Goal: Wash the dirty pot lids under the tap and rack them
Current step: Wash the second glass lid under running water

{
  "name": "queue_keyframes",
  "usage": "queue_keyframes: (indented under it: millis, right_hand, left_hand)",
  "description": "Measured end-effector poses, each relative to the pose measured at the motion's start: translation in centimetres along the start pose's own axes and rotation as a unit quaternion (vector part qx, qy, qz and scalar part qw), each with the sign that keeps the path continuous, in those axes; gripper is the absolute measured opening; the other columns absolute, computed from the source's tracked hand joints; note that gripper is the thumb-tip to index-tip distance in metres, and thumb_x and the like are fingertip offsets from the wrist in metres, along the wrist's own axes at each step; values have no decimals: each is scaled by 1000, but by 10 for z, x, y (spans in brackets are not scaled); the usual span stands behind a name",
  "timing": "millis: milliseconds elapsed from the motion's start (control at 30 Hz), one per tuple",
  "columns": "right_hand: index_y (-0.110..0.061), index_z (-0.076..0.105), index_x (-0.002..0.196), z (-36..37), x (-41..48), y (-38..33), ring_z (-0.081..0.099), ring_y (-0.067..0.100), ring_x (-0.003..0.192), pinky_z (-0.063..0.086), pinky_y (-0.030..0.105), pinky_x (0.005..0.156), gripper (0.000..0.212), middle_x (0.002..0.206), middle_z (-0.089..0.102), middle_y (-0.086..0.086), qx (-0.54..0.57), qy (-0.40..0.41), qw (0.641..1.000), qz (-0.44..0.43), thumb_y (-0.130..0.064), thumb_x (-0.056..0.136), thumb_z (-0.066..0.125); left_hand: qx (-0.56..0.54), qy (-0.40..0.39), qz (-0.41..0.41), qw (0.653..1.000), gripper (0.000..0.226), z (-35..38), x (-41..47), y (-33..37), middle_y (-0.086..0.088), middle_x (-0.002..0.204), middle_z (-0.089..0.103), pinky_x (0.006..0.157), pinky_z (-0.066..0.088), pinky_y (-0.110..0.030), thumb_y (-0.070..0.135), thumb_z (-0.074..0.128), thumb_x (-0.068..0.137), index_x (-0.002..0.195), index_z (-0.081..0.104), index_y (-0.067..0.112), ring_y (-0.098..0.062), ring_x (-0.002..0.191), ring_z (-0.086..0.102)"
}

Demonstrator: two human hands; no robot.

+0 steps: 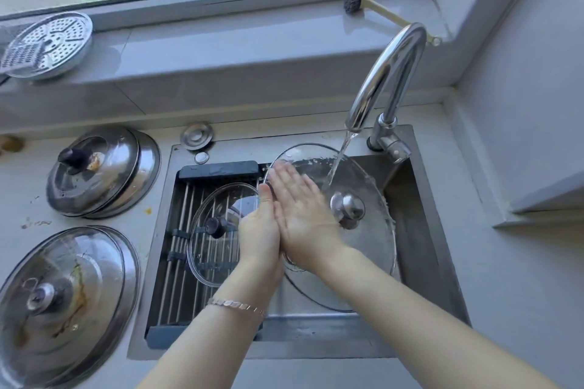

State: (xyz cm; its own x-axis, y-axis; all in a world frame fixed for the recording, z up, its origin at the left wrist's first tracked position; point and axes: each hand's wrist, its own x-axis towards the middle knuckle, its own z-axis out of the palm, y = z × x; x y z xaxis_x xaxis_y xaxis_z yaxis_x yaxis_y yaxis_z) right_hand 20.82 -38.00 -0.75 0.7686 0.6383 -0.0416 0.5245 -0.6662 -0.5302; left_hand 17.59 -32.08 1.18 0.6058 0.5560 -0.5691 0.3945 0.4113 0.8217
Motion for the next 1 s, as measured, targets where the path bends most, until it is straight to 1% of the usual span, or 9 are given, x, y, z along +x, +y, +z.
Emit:
queue_keyframes:
  millis: [67, 133, 267, 367, 467, 600, 733, 867, 1000]
  right_hand:
    - [-4, 38, 139, 2, -6, -1, 30, 24, 139, 7, 31, 113, 62, 149, 34, 12, -13, 53, 998, -31, -31, 89, 15]
    - [-2, 47, 133, 8, -22, 9, 42, 28, 132, 20, 37, 110, 51, 141, 45, 15, -10, 71, 993, -92, -26, 92, 29]
    - [-10, 37, 138, 19, -61, 28, 29, 19, 138, 20, 38, 113, 49, 146, 40, 7, -18, 52, 985, -165, -31, 100, 15]
    - [-11, 34, 142, 8, -38, 27, 17, 14, 142, 13, 37, 115, 57, 151, 32, 3, -4, 51, 995, -89, -39, 98, 11]
    - [-13, 18, 148, -10, 7, 21, 2, 10, 145, -2, 30, 117, 63, 157, 12, 0, 17, 22, 1000, 10, -41, 92, 10]
    - [-13, 15, 148, -10, 18, 14, 3, 12, 145, -8, 27, 114, 58, 158, 10, 2, -31, -12, 999, -30, -37, 96, 11]
    - [-8, 36, 141, 15, -27, 15, 28, 23, 140, 9, 34, 115, 53, 149, 34, 9, -16, 27, 989, -147, -32, 97, 19]
    - [-11, 29, 141, 29, -73, 56, 22, 18, 141, 13, 35, 116, 47, 150, 30, 3, -13, -8, 975, -222, -32, 100, 19]
    - [-6, 54, 125, 10, -78, 93, 44, 15, 122, 36, 40, 102, 40, 125, 60, 8, 77, 102, 987, -97, -28, 98, 35]
  left_hand:
    - [-42, -9, -16, 999, 41, 1, 1, -2, 5, 67, 73, 56, 53, -18, 45, 45, 93, 77, 67, 14, -6, 64, 69]
    - [-76, -19, -33, 996, 43, -1, 4, -3, -2, 80, 75, 60, 55, -19, 46, 43, 93, 82, 67, 11, -7, 66, 71]
    - [-103, -25, -47, 993, 54, -5, 9, 0, -14, 75, 73, 65, 58, -30, 50, 39, 93, 89, 62, 1, -21, 66, 72]
    - [-68, -13, -24, 997, 52, -2, 4, -4, -7, 68, 73, 54, 57, -23, 49, 37, 93, 84, 64, 6, -16, 62, 71]
    - [-50, -17, -30, 998, 49, 5, -8, -12, -5, 59, 71, 44, 52, -21, 48, 38, 94, 81, 64, 9, -13, 50, 67]
    - [-53, -2, -25, 998, 45, 4, -11, -16, -4, 58, 67, 41, 49, -20, 46, 41, 94, 78, 64, 11, -14, 47, 62]
    - [-92, 14, -29, 995, 45, -8, 3, -8, -4, 72, 74, 58, 54, -25, 48, 43, 92, 81, 64, 10, -11, 60, 70]
    - [-108, -3, -21, 994, 56, -23, 15, 5, -10, 69, 73, 57, 59, -26, 51, 33, 95, 89, 60, 2, -19, 64, 72]
    - [-92, 8, -1, 996, 56, -32, 17, 18, -10, 68, 73, 55, 59, -26, 51, 33, 95, 89, 60, 2, -20, 64, 72]
